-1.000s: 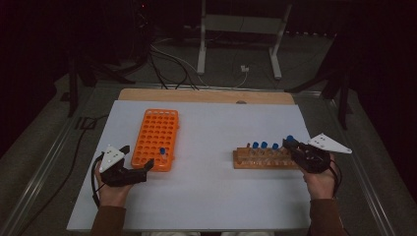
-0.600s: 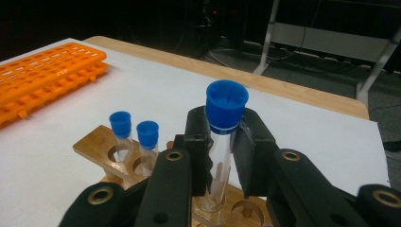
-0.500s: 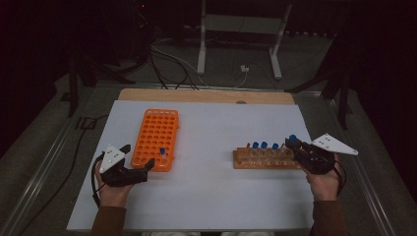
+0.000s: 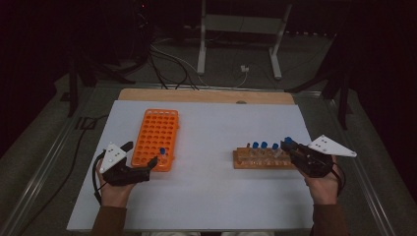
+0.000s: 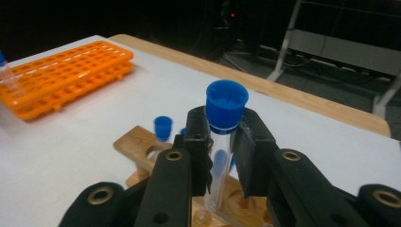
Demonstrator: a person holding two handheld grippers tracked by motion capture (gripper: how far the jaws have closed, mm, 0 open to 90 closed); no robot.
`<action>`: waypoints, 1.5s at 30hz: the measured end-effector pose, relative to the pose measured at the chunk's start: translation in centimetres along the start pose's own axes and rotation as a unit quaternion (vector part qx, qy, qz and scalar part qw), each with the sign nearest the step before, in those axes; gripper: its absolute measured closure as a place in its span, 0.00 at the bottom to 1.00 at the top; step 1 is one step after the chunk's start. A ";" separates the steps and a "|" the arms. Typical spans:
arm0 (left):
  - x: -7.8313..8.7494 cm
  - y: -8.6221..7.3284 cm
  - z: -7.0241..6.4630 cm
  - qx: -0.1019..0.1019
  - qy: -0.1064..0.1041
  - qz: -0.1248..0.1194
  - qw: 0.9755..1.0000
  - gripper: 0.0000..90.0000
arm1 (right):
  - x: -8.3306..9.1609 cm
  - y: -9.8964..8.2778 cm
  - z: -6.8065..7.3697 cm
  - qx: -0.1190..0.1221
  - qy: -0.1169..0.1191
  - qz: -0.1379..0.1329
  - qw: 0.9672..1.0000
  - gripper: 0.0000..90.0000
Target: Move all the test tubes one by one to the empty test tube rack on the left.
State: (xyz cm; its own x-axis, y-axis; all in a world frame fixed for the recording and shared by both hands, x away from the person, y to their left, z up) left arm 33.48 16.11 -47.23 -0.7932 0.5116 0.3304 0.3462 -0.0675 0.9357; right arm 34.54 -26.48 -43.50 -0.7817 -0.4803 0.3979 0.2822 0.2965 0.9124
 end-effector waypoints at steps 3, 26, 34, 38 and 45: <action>-0.1 0.3 -0.4 -0.002 -0.005 -0.003 1.000 0.03 | -0.3 0.1 0.7 0.003 0.010 0.001 1.000 0.85; -1.6 1.1 -3.9 -0.025 -0.037 0.012 0.999 0.04 | -3.2 2.9 6.8 0.021 0.099 -0.013 0.995 0.85; -2.7 1.4 -5.6 -0.033 -0.059 0.023 0.997 0.04 | -4.6 3.2 8.6 0.022 0.121 -0.009 0.992 0.85; -3.3 1.6 -6.6 -0.036 -0.070 0.027 0.997 0.04 | -5.2 3.5 9.4 0.022 0.130 -0.008 0.991 0.85; -4.3 1.8 -8.2 -0.046 -0.088 0.033 0.994 0.05 | -6.2 4.1 10.6 0.025 0.143 -0.008 0.989 0.85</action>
Point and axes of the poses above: each handheld gripper's, and its own axes: x roughly backward along the jaws, y roughly out of its top, z roughly to its left, the point moved 9 cm from there along -x, roughly forward along the jaws, and after that the axes turned 4 degrees about x, right-handed, at the moved point
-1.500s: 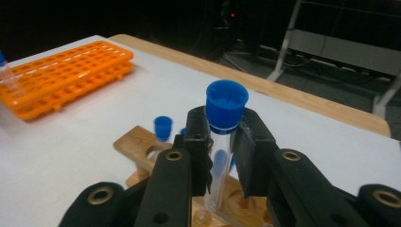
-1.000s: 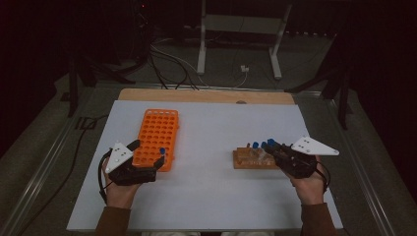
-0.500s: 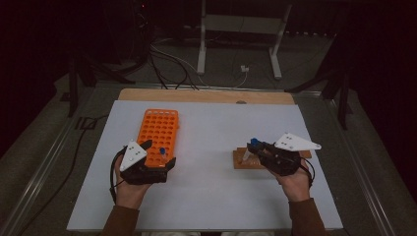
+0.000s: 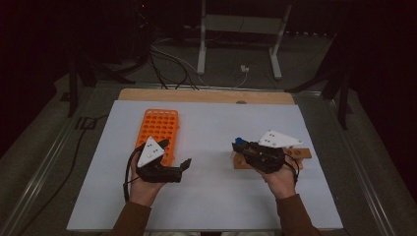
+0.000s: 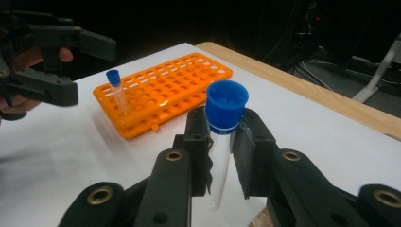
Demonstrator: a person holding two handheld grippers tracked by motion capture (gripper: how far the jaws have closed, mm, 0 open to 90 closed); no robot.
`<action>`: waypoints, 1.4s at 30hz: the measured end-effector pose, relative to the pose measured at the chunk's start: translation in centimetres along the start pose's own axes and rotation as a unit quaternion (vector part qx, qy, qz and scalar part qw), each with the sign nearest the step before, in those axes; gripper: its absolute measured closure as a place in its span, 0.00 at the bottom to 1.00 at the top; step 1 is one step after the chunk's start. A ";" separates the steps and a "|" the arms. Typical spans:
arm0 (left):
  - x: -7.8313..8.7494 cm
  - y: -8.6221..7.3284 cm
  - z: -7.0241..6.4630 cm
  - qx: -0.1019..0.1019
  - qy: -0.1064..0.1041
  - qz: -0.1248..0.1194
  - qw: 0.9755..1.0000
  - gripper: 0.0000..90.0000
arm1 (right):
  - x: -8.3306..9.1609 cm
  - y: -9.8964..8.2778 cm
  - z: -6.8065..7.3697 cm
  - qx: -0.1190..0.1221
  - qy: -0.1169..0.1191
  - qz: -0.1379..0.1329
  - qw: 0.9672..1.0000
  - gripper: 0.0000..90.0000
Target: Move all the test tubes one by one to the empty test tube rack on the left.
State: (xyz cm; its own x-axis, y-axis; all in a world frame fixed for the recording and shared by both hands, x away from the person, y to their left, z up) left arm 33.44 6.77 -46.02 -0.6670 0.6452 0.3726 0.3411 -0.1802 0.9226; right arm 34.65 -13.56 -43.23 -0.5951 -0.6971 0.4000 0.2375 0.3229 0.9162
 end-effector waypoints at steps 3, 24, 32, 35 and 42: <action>-0.6 0.0 -0.5 -0.002 -0.007 0.005 1.000 0.06 | -0.5 0.2 0.4 -0.001 0.006 0.000 1.000 0.85; -4.1 -0.5 -4.0 -0.020 -0.055 0.020 0.998 0.30 | -3.3 0.5 3.4 0.003 0.049 0.006 0.999 0.85; -4.7 -0.6 -5.0 -0.027 -0.085 0.023 0.996 0.62 | -4.0 0.6 4.5 0.005 0.063 0.007 0.998 0.85; -4.7 -0.6 -5.2 -0.030 -0.089 0.020 0.995 0.72 | -4.1 0.6 4.7 0.007 0.067 0.009 0.998 0.84; -4.7 -0.6 -5.4 -0.047 -0.090 0.022 0.995 0.86 | -4.4 0.5 5.1 0.009 0.072 0.011 0.997 0.85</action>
Point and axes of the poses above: each handheld gripper's, and its own axes: x roughly backward along the jaws, y roughly out of its top, z roughly to its left, the point moved 9 cm from there along -x, roughly forward along the jaws, and after that the axes turned 4 degrees about x, right-handed, at the moved point
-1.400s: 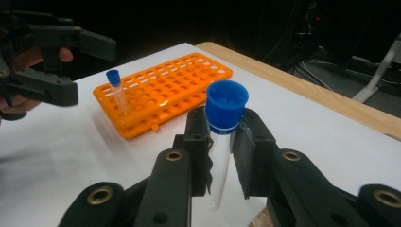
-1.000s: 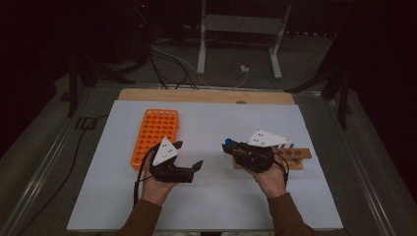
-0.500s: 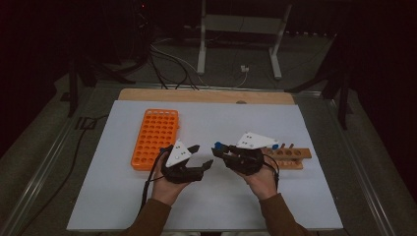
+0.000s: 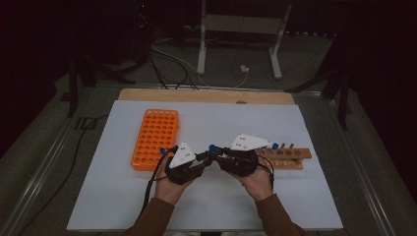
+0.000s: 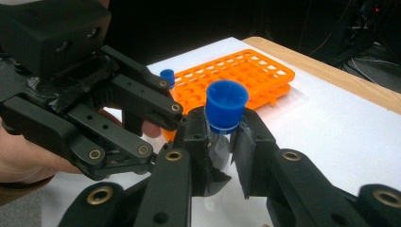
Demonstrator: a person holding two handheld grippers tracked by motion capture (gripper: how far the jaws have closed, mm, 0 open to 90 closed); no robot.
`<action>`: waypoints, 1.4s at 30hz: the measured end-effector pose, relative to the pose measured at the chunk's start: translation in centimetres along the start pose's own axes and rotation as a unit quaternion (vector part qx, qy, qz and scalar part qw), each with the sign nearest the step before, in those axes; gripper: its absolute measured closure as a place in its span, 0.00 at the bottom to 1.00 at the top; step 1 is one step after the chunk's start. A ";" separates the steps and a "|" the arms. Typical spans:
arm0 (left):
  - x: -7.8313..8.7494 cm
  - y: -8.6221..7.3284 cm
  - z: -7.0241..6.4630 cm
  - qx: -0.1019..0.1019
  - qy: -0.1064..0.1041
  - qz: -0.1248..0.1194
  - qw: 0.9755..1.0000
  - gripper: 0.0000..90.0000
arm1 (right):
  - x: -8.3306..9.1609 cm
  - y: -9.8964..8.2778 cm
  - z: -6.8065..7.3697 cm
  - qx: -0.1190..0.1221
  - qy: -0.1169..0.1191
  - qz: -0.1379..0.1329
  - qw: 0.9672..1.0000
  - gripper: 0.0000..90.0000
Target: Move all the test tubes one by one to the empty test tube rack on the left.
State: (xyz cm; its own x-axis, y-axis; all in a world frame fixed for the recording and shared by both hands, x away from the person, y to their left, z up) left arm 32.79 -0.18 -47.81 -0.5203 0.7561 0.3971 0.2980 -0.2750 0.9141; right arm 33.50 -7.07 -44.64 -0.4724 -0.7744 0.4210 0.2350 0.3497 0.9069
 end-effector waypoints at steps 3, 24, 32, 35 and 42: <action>0.0 0.0 0.0 -0.005 0.004 0.000 1.000 0.86 | 0.0 -0.1 0.0 -0.003 0.003 0.001 1.000 0.84; 2.9 -0.2 2.1 0.021 0.028 -0.004 0.999 0.87 | 2.4 -1.0 -2.4 -0.026 -0.046 -0.009 0.999 0.03; 4.8 0.1 3.4 0.035 0.036 -0.012 0.999 0.87 | 3.4 -1.9 -3.3 -0.030 -0.065 -0.010 0.997 0.00; 5.4 0.3 3.8 0.038 0.041 -0.016 0.998 0.87 | 3.9 -2.2 -3.6 -0.030 -0.071 -0.010 0.997 0.00; 7.0 0.6 5.2 0.044 0.059 -0.027 0.997 0.87 | 5.3 -2.6 -4.4 -0.030 -0.084 -0.016 0.996 0.00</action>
Point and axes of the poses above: each handheld gripper's, and its own axes: x roughly backward along the jaws, y roughly out of its top, z roughly to its left, the point moved 9 cm from there along -x, roughly forward along the jaws, and after that the axes turned 4 degrees about x, right-handed, at the moved point
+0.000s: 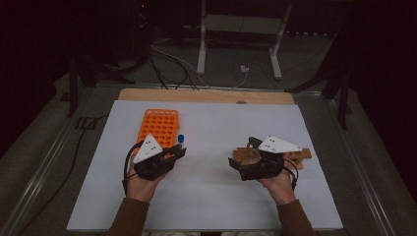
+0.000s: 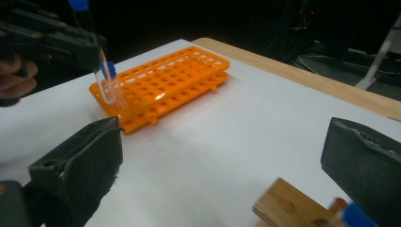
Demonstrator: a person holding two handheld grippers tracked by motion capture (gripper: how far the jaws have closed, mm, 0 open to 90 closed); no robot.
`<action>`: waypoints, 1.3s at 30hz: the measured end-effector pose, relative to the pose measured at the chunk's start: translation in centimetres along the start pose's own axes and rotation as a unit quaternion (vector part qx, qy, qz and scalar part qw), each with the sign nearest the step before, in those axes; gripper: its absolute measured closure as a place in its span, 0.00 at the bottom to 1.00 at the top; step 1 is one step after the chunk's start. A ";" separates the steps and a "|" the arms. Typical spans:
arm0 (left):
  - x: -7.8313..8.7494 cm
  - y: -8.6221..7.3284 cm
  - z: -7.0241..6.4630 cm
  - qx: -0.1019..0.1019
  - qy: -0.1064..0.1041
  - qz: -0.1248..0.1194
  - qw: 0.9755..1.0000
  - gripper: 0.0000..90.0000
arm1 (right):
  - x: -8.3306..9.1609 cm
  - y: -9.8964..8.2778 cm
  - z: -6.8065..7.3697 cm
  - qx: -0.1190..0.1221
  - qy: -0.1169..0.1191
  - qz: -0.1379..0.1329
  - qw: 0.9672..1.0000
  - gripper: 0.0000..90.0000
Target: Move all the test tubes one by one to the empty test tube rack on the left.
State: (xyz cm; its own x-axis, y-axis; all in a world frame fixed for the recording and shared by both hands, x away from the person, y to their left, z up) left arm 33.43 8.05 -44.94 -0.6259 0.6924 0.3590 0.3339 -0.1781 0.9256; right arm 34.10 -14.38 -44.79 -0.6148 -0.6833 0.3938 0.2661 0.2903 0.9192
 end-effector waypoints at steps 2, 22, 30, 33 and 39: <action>0.5 0.2 0.5 0.002 0.006 -0.005 1.000 0.87 | 0.4 -0.2 -0.3 0.000 -0.005 0.001 1.000 0.00; 4.0 -0.6 4.3 0.023 0.054 -0.025 0.998 0.87 | 3.3 -0.6 -2.7 -0.008 -0.037 -0.007 0.999 0.00; 4.1 -2.5 5.9 0.032 0.076 -0.013 0.997 0.87 | 4.4 -0.6 -3.5 -0.013 -0.048 -0.015 0.999 0.00; 3.8 -3.1 6.3 0.035 0.082 -0.011 0.996 0.87 | 4.7 -0.5 -3.7 -0.013 -0.050 -0.018 0.998 0.00; 2.9 -4.4 6.7 0.033 0.086 0.004 0.996 0.86 | 5.1 -0.4 -4.1 -0.016 -0.055 -0.022 0.998 0.00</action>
State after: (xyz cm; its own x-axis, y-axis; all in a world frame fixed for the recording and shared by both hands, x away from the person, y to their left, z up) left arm 34.90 15.54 -48.80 -0.7321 0.5609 0.3866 0.3813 -0.1330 0.9148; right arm 33.93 -20.71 -43.23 -0.7035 -0.6171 0.3524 0.2589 0.2392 0.9358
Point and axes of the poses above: each handheld gripper's, and its own axes: x roughly backward along the jaws, y roughly out of its top, z roughly to its left, the point moved 9 cm from there along -x, roughly forward along the jaws, and after that the axes turned 4 degrees about x, right-handed, at the moved point
